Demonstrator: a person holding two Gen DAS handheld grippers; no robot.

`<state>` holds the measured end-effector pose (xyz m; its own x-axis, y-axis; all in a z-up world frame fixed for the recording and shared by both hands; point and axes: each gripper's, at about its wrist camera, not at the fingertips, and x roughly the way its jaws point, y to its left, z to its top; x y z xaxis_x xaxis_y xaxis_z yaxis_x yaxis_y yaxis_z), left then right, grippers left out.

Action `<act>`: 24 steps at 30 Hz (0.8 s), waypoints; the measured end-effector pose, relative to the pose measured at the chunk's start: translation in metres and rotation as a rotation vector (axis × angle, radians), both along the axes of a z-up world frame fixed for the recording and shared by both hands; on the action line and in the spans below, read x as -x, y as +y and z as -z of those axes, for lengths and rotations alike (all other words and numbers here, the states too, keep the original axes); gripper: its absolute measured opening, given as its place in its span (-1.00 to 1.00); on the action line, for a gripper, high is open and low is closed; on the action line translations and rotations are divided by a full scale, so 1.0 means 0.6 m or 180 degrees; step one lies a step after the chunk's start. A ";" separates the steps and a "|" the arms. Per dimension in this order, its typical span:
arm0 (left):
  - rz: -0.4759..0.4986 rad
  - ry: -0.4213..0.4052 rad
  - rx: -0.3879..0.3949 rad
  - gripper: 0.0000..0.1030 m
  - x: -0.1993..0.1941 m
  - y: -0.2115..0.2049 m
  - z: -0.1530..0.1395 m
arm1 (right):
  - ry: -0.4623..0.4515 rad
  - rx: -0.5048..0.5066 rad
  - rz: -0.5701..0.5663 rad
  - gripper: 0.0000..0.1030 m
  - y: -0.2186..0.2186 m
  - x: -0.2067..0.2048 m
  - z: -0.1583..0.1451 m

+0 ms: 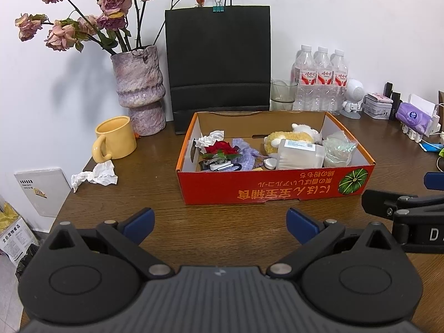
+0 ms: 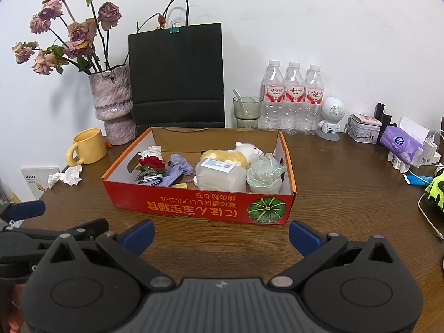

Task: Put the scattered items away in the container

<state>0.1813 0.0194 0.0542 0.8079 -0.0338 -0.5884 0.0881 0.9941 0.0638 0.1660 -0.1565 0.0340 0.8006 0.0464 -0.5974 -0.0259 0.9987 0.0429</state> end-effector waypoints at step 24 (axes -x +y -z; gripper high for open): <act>-0.0029 0.0029 0.0021 1.00 0.000 -0.004 0.001 | 0.0003 -0.0015 0.0004 1.00 -0.003 0.000 0.002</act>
<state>0.1812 0.0171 0.0539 0.8028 -0.0304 -0.5955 0.0796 0.9952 0.0564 0.1661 -0.1584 0.0330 0.8001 0.0483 -0.5980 -0.0247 0.9986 0.0475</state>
